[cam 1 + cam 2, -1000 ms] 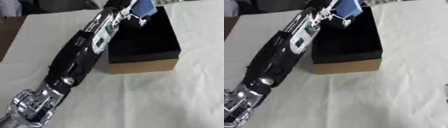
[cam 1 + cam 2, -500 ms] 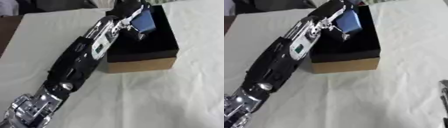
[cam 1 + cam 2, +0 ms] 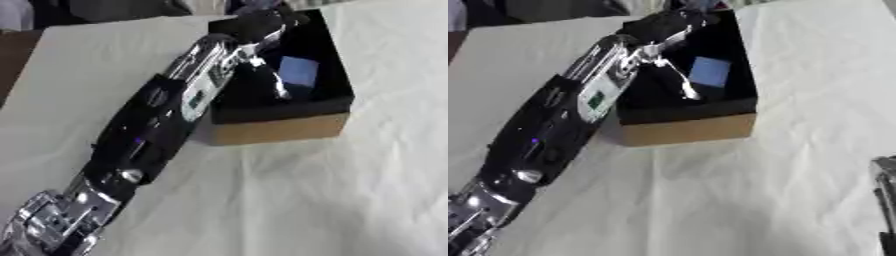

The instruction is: Pick up objects on the table and place them in the box.

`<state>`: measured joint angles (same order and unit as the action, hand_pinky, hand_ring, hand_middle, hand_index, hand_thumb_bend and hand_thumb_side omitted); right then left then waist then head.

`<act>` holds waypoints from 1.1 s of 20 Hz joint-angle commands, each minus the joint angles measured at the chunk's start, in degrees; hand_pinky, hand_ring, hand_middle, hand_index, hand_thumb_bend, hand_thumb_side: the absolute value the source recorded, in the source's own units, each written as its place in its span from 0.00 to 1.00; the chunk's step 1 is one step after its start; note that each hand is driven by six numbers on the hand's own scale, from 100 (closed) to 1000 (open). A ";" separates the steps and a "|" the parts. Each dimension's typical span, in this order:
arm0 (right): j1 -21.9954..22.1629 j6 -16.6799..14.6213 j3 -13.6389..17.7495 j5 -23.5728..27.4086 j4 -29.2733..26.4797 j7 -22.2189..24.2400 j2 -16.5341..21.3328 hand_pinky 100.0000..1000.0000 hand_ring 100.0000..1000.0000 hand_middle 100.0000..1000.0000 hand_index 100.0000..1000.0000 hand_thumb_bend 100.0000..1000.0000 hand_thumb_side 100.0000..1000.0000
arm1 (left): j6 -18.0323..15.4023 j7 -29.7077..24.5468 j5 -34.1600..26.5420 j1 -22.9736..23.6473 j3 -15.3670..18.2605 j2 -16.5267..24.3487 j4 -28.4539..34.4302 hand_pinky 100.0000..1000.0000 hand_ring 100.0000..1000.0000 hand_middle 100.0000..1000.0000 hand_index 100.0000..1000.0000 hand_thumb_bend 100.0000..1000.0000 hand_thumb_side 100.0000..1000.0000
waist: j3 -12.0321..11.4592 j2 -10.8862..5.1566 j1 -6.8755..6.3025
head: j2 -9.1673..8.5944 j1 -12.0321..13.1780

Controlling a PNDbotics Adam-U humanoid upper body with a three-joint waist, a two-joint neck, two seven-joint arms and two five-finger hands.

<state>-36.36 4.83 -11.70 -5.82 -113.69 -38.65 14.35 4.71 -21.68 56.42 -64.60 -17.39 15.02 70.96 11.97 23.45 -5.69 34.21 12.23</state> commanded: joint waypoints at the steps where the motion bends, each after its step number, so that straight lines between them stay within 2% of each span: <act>1: -0.56 0.00 -0.10 -0.07 -0.91 -0.04 0.20 0.72 0.66 0.55 0.80 0.00 0.56 | 0.93 1.50 -0.66 -0.89 0.69 0.22 1.79 1.00 0.98 0.89 0.99 0.73 0.30 | 0.08 -1.91 0.46 | 0.53 0.02; 4: -0.48 0.07 -0.03 -0.21 -0.91 -0.06 0.19 0.72 0.66 0.55 0.80 0.00 0.56 | 2.62 4.97 -2.66 -0.78 1.40 0.34 4.22 1.00 0.94 0.85 0.96 0.51 0.27 | -0.01 -2.21 0.59 | 0.75 -0.19; 5: -0.43 0.07 0.04 -0.30 -0.91 -0.07 0.22 0.72 0.66 0.55 0.80 0.00 0.56 | 3.46 6.65 -3.94 -0.67 1.70 0.54 5.70 1.00 0.92 0.83 0.96 0.43 0.24 | -0.10 -2.35 0.63 | 0.91 -0.29; 6: -0.33 0.09 0.19 -0.44 -0.91 -0.15 0.26 0.72 0.66 0.55 0.80 0.00 0.56 | 4.35 9.28 -5.87 -0.64 2.38 0.90 8.18 1.00 0.91 0.82 0.96 0.40 0.23 | -0.28 -2.58 0.70 | 1.21 -0.53; 7: -0.23 0.11 0.35 -0.61 -0.91 -0.25 0.33 0.72 0.66 0.56 0.80 0.00 0.56 | 5.26 12.26 -8.42 -0.44 3.00 1.50 10.96 1.00 0.90 0.80 0.95 0.33 0.25 | -0.47 -2.83 0.75 | 1.50 -0.81; 9: 0.09 0.17 0.69 -1.05 -0.91 -0.43 0.57 0.72 0.66 0.56 0.80 0.00 0.56 | 6.72 18.78 -14.91 0.20 4.43 3.29 16.90 1.00 0.88 0.79 0.92 0.27 0.24 | -1.08 -3.50 0.86 | 2.16 -1.77; 11: 0.58 0.30 1.16 -1.65 -0.91 -0.61 0.97 0.72 0.66 0.56 0.80 0.00 0.55 | 7.65 24.59 -23.04 1.49 5.81 5.98 22.53 1.00 0.86 0.77 0.92 0.15 0.30 | -2.04 -4.43 0.98 | 3.04 -3.49; 13: 1.10 0.51 1.71 -2.31 -0.91 -0.81 1.39 0.72 0.66 0.56 0.80 0.00 0.55 | 7.75 29.69 -31.47 3.74 7.15 9.77 28.06 1.00 0.85 0.77 0.92 0.14 0.30 | -3.09 -5.44 1.17 | 3.87 -5.31; 14: 1.33 0.63 1.93 -2.59 -0.91 -0.88 1.56 0.72 0.66 0.56 0.80 0.00 0.55 | 7.72 31.66 -34.91 4.96 7.71 11.35 30.28 1.00 0.83 0.75 0.91 0.09 0.31 | -3.58 -5.91 1.31 | 4.21 -6.08; 17: 1.98 1.01 2.73 -3.44 -0.91 -1.14 1.95 0.72 0.66 0.56 0.80 0.00 0.55 | 7.75 36.00 -45.30 9.48 9.85 15.35 36.00 1.00 0.82 0.75 0.91 0.07 0.33 | -5.26 -7.38 1.96 | 5.28 -8.00; 19: 2.17 1.19 2.94 -3.80 -0.91 -1.14 2.08 0.72 0.67 0.56 0.80 0.00 0.54 | 8.10 37.84 -50.26 11.51 10.82 16.89 38.64 1.00 0.81 0.74 0.91 0.04 0.37 | -5.90 -7.92 2.24 | 5.65 -8.65; 22: 2.89 1.94 3.54 -4.41 -0.91 -1.10 2.65 0.73 0.67 0.56 0.80 0.00 0.54 | 7.02 42.47 -60.60 17.36 13.73 19.01 42.96 1.00 0.81 0.73 0.91 0.04 0.39 | -7.85 -9.35 3.16 | 6.70 -10.30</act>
<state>-32.91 6.46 -8.77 -9.53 -113.69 -39.73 15.79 11.95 19.13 -0.50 -46.62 -5.26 31.61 111.67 3.81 14.98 -2.57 40.25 2.54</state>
